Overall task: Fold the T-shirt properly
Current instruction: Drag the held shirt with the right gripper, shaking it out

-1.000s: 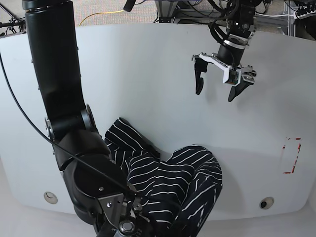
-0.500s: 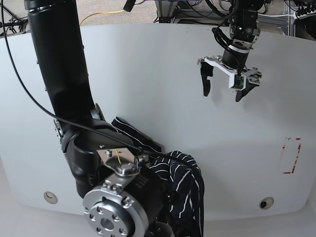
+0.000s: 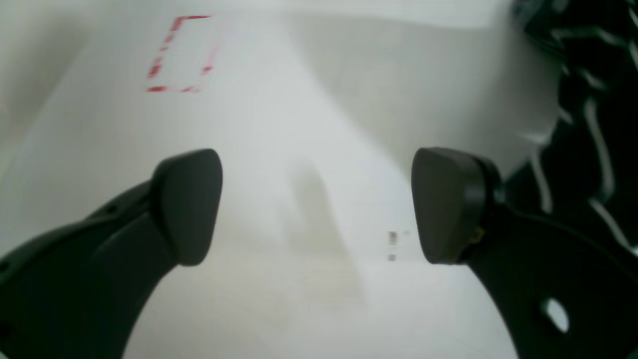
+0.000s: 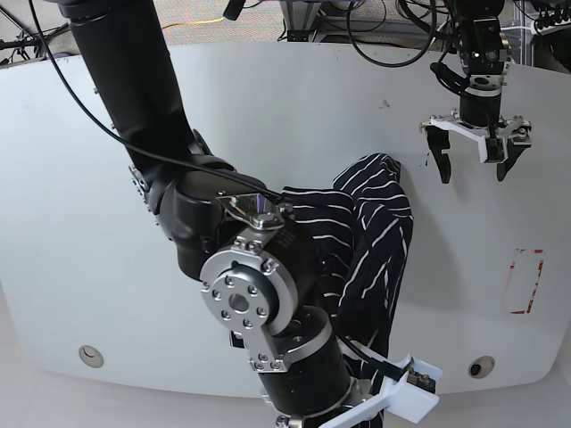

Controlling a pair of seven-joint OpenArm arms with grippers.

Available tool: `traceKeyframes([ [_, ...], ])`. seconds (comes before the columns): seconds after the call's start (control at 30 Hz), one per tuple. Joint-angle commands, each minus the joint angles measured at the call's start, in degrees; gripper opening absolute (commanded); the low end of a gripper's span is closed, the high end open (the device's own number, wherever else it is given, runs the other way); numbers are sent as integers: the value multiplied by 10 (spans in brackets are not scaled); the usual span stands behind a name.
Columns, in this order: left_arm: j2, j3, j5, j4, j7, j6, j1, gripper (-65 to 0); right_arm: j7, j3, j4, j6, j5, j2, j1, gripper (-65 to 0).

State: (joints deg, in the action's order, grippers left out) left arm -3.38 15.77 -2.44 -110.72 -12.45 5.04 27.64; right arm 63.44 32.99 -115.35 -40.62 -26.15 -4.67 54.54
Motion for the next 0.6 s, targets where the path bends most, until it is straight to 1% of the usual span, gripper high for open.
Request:
traceKeyframes([
  [0.0, -3, 1, -2, -13, 18, 4, 3, -85, -6, -6, -6, 6, -13, -3, -1, -650],
  [0.03, -4, 1, -2, -13, 18, 4, 4, -85, -9, -7, -6, 6, -13, -3, -10, -650],
  [0.13, -4, 1, -2, -12, 17, 4, 4, -85, -48, -11, 6, 6, -13, -1, -45, -650],
  [0.2, -4, -3, -2, -12, 17, 4, 4, -85, -86, -25, 23, 6, -13, -1, -75, -650],
  [0.3, -2, -17, -2, -12, 17, 4, 5, -85, -121, -49, 44, 6, -13, 2, -102, -650],
  [0.4, -2, -28, -2, -12, 17, 4, 5, -85, -138, -78, 81, 6, -13, 3, -107, -650],
  [0.57, -3, -61, -2, -12, 17, 4, 5, -85, -208, -149, 154, 6, -14, 4, -90, -650],
])
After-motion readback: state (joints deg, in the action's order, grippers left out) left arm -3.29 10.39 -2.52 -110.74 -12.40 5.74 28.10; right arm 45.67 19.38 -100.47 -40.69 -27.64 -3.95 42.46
